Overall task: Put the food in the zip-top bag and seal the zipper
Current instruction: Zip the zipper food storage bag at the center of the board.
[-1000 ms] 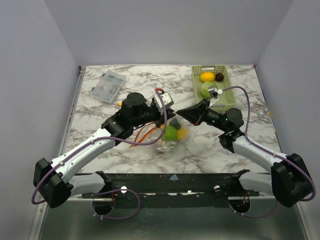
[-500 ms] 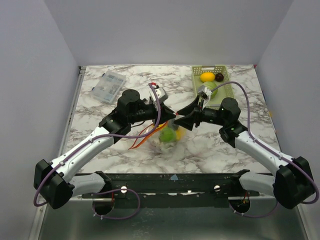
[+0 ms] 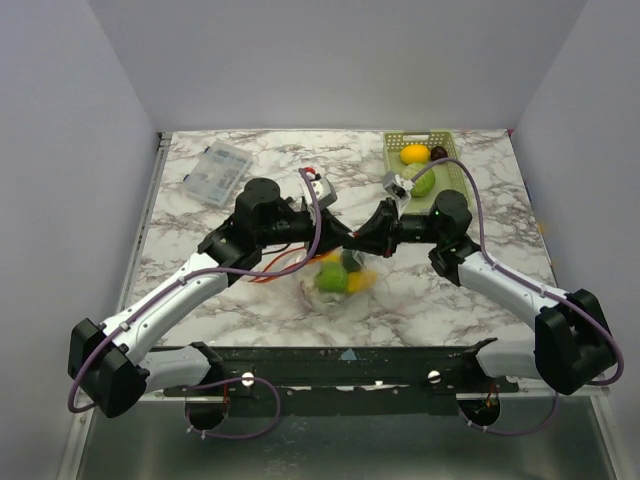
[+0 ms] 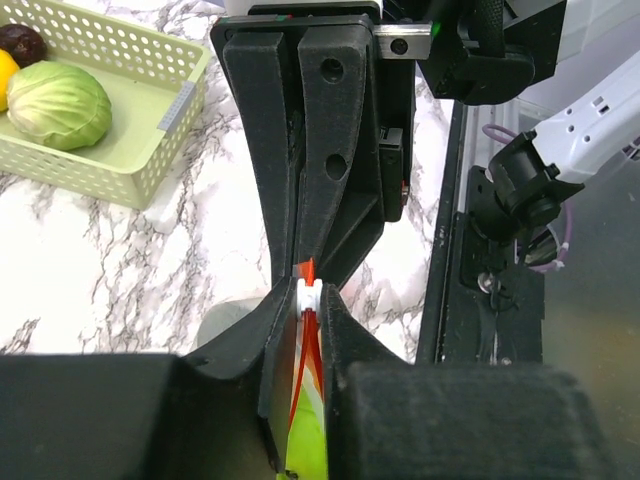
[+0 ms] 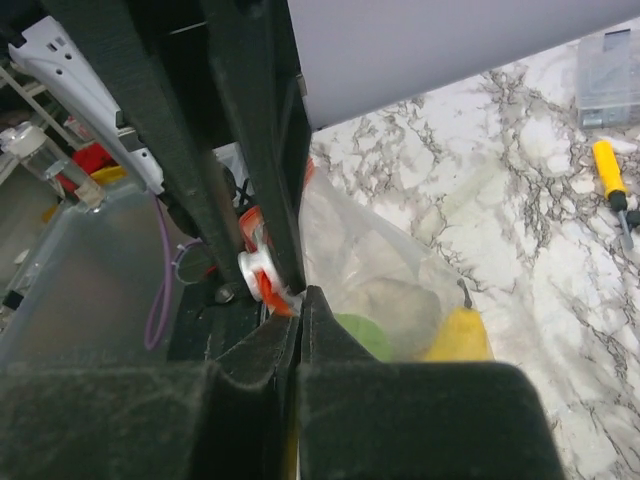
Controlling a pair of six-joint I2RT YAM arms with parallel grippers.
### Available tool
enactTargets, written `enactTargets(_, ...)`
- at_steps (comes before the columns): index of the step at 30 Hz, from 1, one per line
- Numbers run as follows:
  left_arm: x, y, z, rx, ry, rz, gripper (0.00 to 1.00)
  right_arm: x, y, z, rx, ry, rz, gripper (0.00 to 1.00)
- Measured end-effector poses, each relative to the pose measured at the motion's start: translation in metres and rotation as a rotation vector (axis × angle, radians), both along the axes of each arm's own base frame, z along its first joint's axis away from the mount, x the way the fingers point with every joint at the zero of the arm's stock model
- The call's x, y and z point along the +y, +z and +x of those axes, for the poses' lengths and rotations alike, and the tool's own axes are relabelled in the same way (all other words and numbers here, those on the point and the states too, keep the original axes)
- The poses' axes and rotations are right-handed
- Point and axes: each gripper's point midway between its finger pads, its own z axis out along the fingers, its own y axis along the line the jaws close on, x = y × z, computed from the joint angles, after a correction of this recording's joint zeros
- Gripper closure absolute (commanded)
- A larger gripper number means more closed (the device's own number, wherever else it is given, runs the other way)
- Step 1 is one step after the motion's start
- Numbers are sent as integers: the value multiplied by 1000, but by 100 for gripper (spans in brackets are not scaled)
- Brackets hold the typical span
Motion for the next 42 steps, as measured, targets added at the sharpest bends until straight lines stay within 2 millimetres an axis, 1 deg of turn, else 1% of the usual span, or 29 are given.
enactTargets(1,0,0,0,-4,0,1,62,0,0,-1,9,1,5,100)
enactTargets(2,1,0,0,-11,2,6,59,0,0,-2,16,2,9,100)
enactTargets(5,6,0,2,-32,25,17,54,-1,-1,-4,40,3,19,100)
enactTargets(8,12,-2,3,-55,54,36,52,-1,-1,-6,61,4,24,100)
enactTargets(11,17,-12,5,-59,81,64,54,-1,0,-6,73,1,27,100)
enactTargets(13,19,-19,7,-64,93,84,60,-2,2,-7,72,-2,30,100)
enactTargets(15,20,-26,8,-68,103,104,75,-2,4,-7,73,-6,31,100)
enactTargets(17,20,-26,9,-77,108,108,88,-2,3,-7,79,-12,29,100)
enactTargets(18,20,-26,9,-85,111,112,92,-3,3,-6,83,-16,27,100)
enactTargets(19,20,-26,10,-87,113,113,94,-3,2,-6,86,-20,24,97)
enactTargets(21,21,-27,11,-92,119,116,97,-4,0,-6,91,-28,12,72)
enactTargets(22,21,-27,11,-93,120,118,100,-5,-1,-6,95,-30,4,59)
enactTargets(24,22,-28,11,-94,119,124,100,-6,0,-4,91,-41,-24,47)
enactTargets(26,22,-30,11,-96,118,130,100,-6,5,2,70,-64,-57,40)
enactTargets(28,23,-31,10,-96,117,135,100,-8,13,7,40,-87,-89,36)
enactTargets(31,24,-33,10,-92,115,144,100,-14,28,9,-30,-123,-132,36)
enactTargets(34,24,-35,9,-86,113,153,100,-21,39,6,-116,-143,-155,36)
enactTargets(38,25,-35,8,-83,112,155,100,-29,47,3,-247,-156,-176,37)
enactTargets(42,25,-36,9,-82,110,164,100,-31,54,9,-375,-157,-203,37)
